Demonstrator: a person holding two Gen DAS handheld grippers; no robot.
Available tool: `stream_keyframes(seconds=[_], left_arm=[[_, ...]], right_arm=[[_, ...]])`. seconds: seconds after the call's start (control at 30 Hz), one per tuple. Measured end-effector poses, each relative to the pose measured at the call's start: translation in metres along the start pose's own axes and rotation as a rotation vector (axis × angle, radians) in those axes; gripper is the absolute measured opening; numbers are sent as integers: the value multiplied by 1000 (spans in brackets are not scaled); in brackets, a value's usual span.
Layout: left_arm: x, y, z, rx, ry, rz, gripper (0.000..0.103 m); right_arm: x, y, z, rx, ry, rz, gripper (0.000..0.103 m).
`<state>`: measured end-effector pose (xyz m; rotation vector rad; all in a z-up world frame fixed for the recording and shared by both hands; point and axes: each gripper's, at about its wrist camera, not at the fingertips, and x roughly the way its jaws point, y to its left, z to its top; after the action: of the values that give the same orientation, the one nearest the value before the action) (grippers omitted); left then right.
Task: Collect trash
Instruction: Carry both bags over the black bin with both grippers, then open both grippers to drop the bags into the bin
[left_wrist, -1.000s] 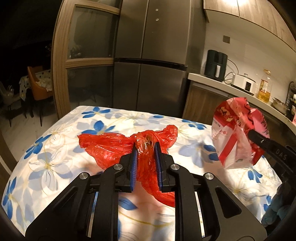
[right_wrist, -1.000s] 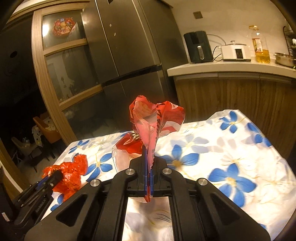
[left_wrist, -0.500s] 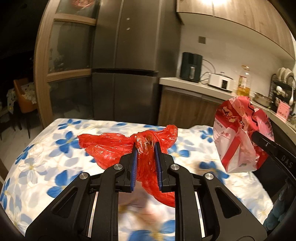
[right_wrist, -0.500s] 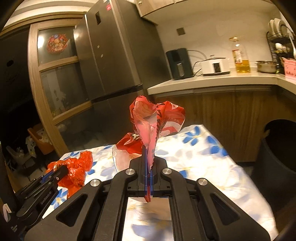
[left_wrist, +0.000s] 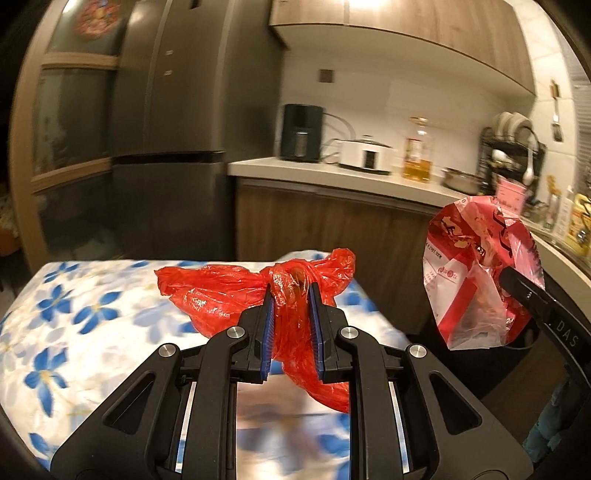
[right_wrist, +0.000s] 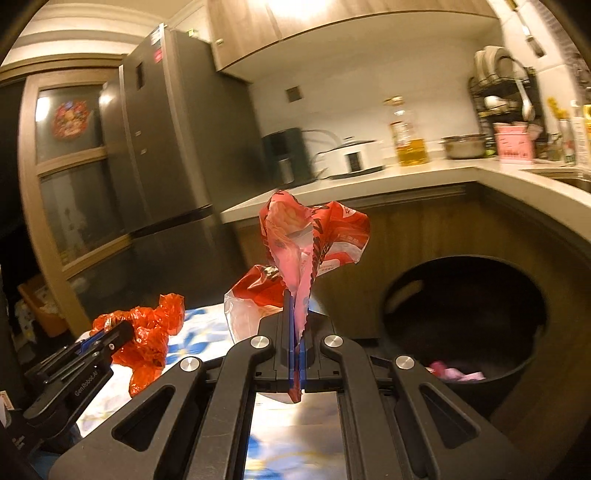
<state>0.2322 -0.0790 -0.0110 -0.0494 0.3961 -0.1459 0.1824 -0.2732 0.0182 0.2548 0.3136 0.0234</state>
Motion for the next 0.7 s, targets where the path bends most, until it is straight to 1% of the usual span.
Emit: stream_keyframes(seconds=[0.17,0.4,0.53,0.63,0.7], left_arm=[[12,-57,5,46,-6,-95,16],[29,-126,7,84,-11,-212,16],[40,-151,9,98,-16,-256,16],[49,-166,11,90,-11,-296,17],[55,-179,9,100,-8,-305,17]], right_arm=[[-12,-40,6,14,-31,-91,2],[-19,-90,12,43,-62,-196,2],[-19,-107,12,47,-65,-227,2],[-16,-119,13,57,-60,-233,3],[-15,-124,13,63,-57,-233,3]])
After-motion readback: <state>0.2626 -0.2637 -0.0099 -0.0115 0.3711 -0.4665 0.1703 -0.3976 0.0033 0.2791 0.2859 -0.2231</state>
